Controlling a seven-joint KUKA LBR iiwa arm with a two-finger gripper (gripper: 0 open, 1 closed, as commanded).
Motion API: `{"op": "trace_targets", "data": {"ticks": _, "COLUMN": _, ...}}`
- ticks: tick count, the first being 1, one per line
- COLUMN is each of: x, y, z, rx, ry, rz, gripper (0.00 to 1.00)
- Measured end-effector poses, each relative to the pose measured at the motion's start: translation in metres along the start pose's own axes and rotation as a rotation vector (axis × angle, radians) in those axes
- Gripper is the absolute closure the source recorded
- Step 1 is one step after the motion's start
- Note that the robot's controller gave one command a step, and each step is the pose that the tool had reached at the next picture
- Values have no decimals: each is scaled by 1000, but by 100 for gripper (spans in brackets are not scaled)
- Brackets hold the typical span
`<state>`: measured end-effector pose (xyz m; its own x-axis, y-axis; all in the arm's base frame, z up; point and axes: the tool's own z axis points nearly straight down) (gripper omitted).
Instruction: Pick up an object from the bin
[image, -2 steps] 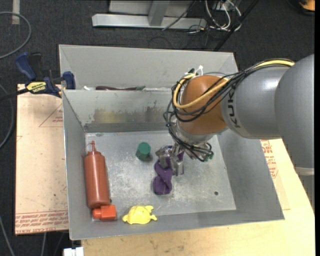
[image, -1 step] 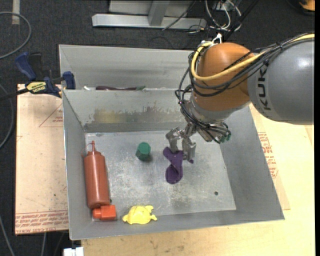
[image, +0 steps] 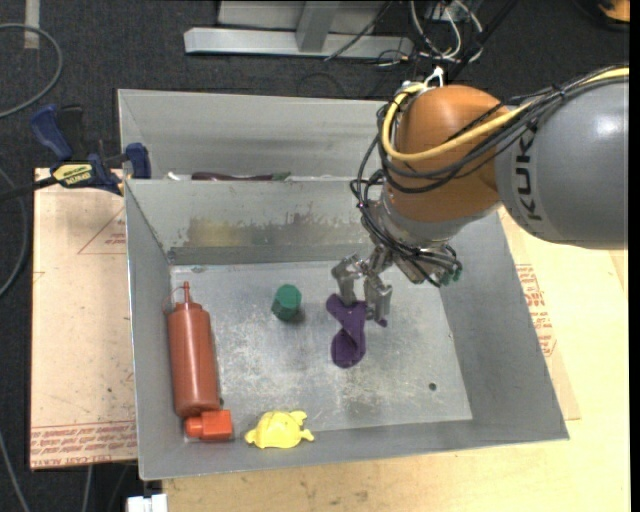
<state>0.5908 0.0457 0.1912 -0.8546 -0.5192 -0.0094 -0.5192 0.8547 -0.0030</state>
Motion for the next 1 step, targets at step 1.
{"op": "trace_targets", "data": {"ticks": 1, "x": 0, "y": 0, "z": 0, "rx": 0, "ry": 0, "rz": 0, "gripper": 100}}
